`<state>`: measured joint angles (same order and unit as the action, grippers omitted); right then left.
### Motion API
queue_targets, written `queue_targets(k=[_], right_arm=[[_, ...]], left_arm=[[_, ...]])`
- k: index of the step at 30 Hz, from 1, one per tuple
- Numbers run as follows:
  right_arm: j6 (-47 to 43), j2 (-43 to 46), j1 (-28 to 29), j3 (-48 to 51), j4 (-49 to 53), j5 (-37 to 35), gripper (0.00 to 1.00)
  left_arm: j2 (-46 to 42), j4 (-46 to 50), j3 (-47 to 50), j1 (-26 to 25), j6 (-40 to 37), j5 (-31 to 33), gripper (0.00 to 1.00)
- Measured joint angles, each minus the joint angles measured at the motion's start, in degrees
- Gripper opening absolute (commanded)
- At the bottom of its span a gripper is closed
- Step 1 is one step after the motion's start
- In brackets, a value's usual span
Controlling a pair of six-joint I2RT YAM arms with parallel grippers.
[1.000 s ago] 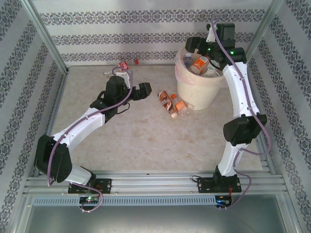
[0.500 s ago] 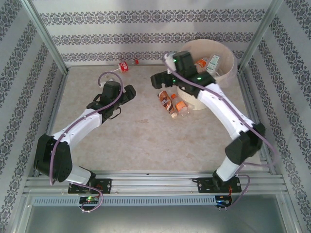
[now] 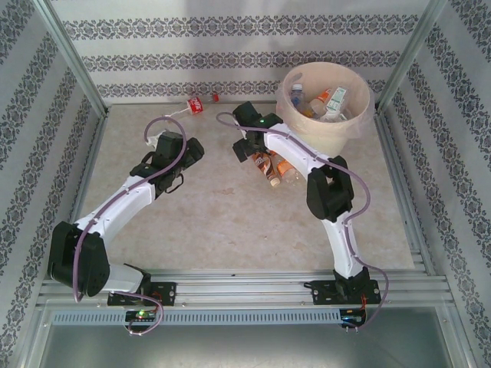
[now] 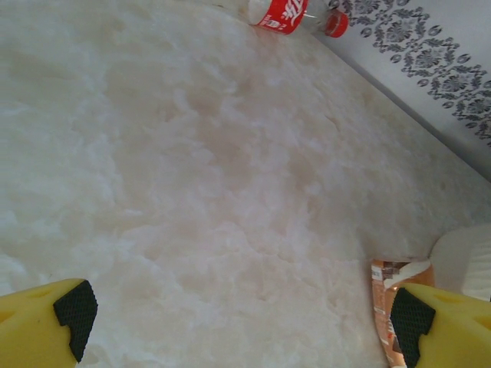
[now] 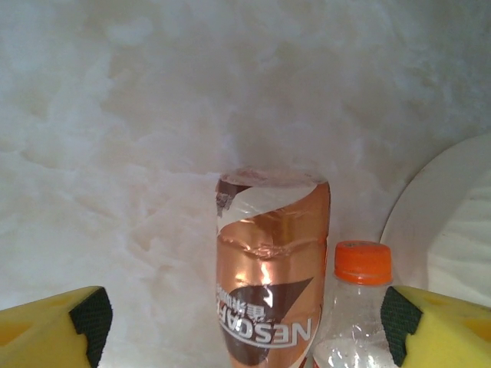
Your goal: Put the plastic bottles in the bin
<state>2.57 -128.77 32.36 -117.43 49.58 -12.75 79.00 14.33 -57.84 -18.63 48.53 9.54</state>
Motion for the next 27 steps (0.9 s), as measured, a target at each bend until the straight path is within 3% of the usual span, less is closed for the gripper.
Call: queue_targets(k=[15,21,27], right_arm=[[1.8,-13.2,-0.3,-9.2,4.2,0.4,0.73],[3.2,-12.9,0.3,-8.3,4.1,1.8,0.58],[3.2,-4.3,0.4,-0.2,1.6,4.7,0.55]], left_arm=[[0.0,0.8,2.1,1.0,0.2,0.0,1.0],[0.0,0.9,2.1,1.2,0.2,-0.1,1.0],[0.0,0.9,2.1,1.2,0.2,-0.3,1.0]])
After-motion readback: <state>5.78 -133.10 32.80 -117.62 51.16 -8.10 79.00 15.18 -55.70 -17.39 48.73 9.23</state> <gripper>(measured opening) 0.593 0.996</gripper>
